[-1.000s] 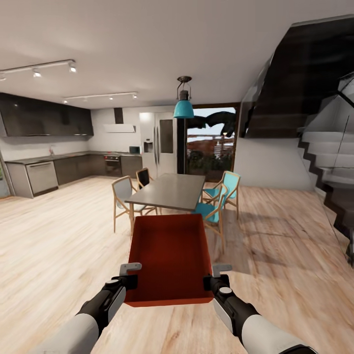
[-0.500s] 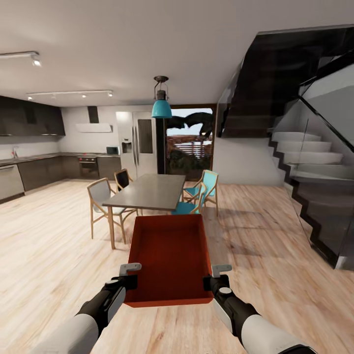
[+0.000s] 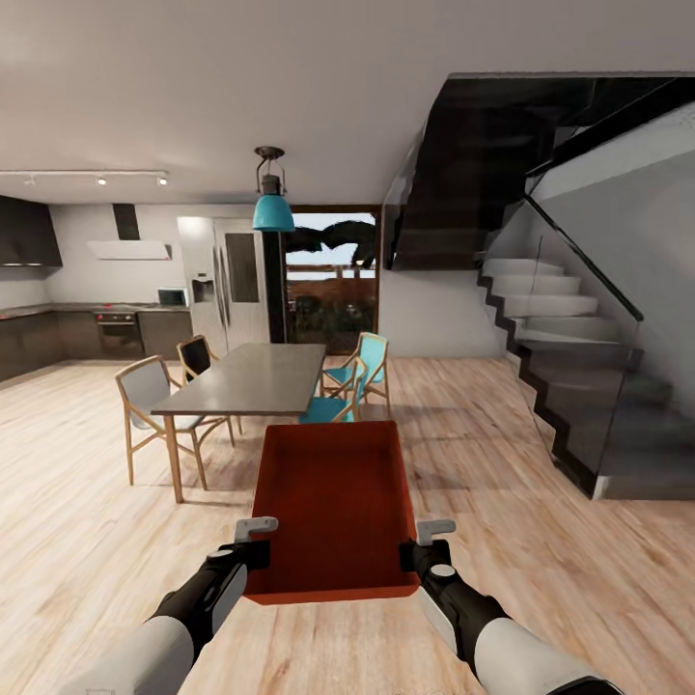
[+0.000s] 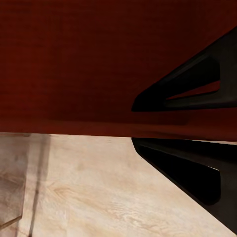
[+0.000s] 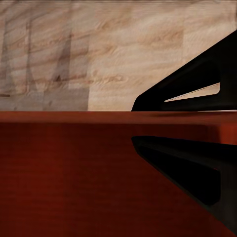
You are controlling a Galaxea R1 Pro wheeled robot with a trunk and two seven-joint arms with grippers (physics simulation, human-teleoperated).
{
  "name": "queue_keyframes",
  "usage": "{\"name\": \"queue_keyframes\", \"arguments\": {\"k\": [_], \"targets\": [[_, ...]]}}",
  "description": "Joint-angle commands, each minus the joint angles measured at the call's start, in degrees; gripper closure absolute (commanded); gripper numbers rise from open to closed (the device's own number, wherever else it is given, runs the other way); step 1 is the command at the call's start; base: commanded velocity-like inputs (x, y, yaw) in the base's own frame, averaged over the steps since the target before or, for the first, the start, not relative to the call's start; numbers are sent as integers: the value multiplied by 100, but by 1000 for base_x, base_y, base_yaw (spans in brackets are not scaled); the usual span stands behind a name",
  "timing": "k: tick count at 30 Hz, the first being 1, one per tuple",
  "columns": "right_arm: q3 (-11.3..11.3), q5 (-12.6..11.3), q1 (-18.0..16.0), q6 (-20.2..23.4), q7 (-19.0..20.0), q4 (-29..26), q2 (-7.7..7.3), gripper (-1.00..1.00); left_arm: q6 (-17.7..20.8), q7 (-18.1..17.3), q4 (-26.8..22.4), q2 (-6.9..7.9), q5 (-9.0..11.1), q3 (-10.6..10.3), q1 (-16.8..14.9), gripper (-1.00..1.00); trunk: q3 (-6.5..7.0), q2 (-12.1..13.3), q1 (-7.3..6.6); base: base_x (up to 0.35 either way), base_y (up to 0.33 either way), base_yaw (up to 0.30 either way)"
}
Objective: Move the two storage containers from the living room to the garage. In the garage, place one container on the floor and stack the other container on top of it (either order is fine).
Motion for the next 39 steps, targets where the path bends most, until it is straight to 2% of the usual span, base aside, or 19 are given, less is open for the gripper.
{"name": "queue_keyframes", "arguments": {"k": [1,39], "targets": [[-88,-53,-9,-32,-76,13,-7,100,45,65,-28,26,-92,32,0,100,-8,-6,1,0,0,-282],[-93,-44,-9,-50,-59,-7,-16,100,46,72,-31,18,-83,17,0,100,-8,-6,1,0,0,-282]]}}
